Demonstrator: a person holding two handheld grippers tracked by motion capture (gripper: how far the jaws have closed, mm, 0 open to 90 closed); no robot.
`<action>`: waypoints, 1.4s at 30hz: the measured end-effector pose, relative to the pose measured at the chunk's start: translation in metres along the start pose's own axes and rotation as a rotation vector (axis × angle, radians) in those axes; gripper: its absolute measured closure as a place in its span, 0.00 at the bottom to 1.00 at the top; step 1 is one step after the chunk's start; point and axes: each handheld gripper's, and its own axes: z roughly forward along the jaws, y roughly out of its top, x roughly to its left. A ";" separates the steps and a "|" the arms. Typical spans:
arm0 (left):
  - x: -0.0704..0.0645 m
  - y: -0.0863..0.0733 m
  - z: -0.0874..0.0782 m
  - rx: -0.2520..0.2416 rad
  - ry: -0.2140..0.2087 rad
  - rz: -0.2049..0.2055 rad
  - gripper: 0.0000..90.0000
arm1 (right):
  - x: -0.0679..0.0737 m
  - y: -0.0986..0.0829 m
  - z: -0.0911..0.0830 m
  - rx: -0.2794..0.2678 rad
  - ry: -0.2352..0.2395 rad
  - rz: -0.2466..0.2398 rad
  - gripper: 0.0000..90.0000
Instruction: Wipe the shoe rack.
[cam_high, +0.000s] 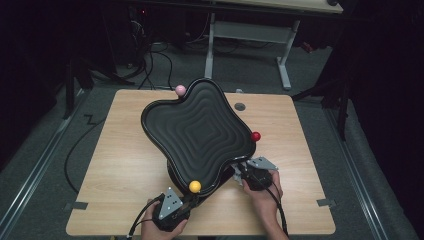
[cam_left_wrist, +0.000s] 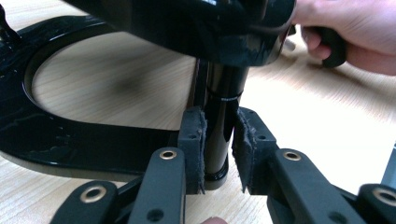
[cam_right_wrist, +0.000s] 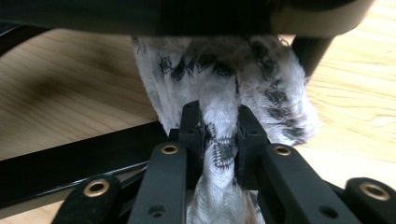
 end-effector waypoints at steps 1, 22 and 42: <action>0.000 0.000 0.000 -0.001 -0.001 0.001 0.82 | 0.000 0.000 0.000 0.001 0.001 0.001 0.86; 0.007 0.011 -0.007 -0.029 -0.034 -0.015 0.81 | 0.094 -0.012 -0.029 0.081 0.365 -0.176 0.84; 0.001 0.012 -0.007 -0.020 0.007 0.030 0.83 | 0.082 -0.012 -0.023 0.038 0.344 -0.192 0.86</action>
